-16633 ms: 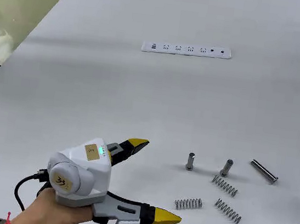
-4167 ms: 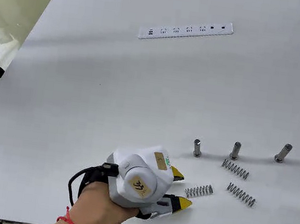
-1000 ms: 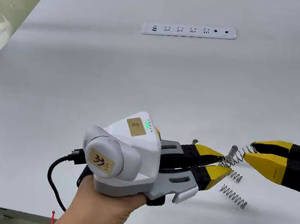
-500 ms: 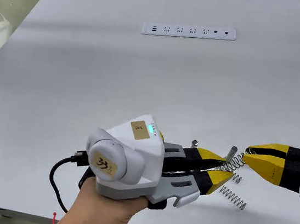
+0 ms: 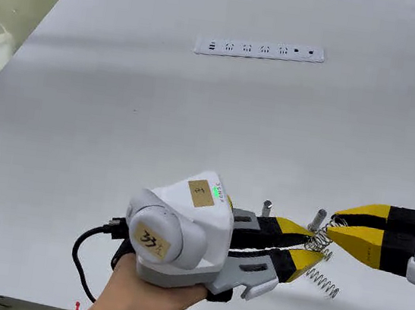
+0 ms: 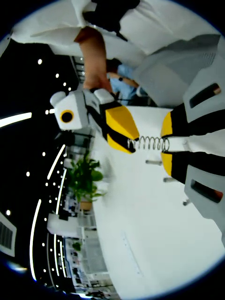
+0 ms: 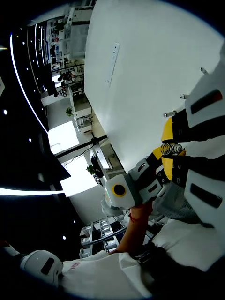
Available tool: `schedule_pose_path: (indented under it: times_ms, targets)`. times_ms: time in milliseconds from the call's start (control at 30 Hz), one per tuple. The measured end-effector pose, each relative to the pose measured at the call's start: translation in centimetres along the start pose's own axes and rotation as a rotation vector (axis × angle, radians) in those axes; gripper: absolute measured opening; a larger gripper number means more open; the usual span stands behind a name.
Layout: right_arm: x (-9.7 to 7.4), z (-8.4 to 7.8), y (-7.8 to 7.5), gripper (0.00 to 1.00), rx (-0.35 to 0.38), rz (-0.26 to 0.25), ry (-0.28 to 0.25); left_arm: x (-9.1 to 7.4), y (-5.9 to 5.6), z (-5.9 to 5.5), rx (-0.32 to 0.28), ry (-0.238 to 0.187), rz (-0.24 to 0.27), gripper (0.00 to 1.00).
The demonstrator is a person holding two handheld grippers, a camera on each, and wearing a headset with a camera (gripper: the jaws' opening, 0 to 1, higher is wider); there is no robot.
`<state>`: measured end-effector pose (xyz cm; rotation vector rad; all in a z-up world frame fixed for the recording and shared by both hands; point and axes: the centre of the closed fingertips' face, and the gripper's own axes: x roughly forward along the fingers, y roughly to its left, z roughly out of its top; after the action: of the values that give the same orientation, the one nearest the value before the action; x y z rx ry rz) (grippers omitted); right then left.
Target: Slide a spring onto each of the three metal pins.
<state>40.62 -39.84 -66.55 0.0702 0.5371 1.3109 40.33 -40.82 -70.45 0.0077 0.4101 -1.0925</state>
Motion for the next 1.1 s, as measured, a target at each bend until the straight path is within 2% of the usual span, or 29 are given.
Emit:
schedule_pose_path:
  times_ms: [400, 500, 667, 700, 800, 900, 933, 1033, 1100]
  targets:
    - [0.3, 0.0, 0.7, 0.12, -0.132, 0.03, 0.106, 0.0, -0.2, -0.2, 0.013, -0.005, -0.012, 0.1]
    - [0.3, -0.3, 0.8, 0.12, -0.172, 0.053, 0.143, 0.0, -0.4, -0.1, 0.014, -0.011, -0.017, 0.1]
    - [0.0, 0.0, 0.9, 0.2, -0.282, 0.095, 0.238, 0.0, -0.2, -0.1, 0.019, -0.015, -0.015, 0.1]
    - [0.0, 0.1, 0.9, 0.2, -0.325, 0.111, 0.269, 0.0, -0.2, -0.1, 0.021, -0.015, -0.017, 0.1]
    - [0.2, 0.2, 1.6, 0.2, -0.387, 0.17, 0.338, 0.1, -0.3, -0.1, 0.026, -0.016, -0.023, 0.1]
    - [0.4, -0.2, 1.6, 0.2, -0.459, 0.217, 0.433, 0.2, -0.4, -0.1, 0.041, -0.011, -0.033, 0.1]
    - [0.5, -0.6, 1.2, 0.2, -0.494, 0.231, 0.464, 0.2, -0.4, -0.1, 0.049, -0.009, -0.036, 0.1]
    - [0.4, -1.0, 1.3, 0.19, -0.532, 0.282, 0.541, 0.2, -0.5, -0.1, 0.061, -0.007, -0.042, 0.1]
    - [0.3, -1.5, 1.1, 0.18, -0.583, 0.3, 0.602, 0.2, -0.5, -0.1, 0.067, -0.006, -0.046, 0.1]
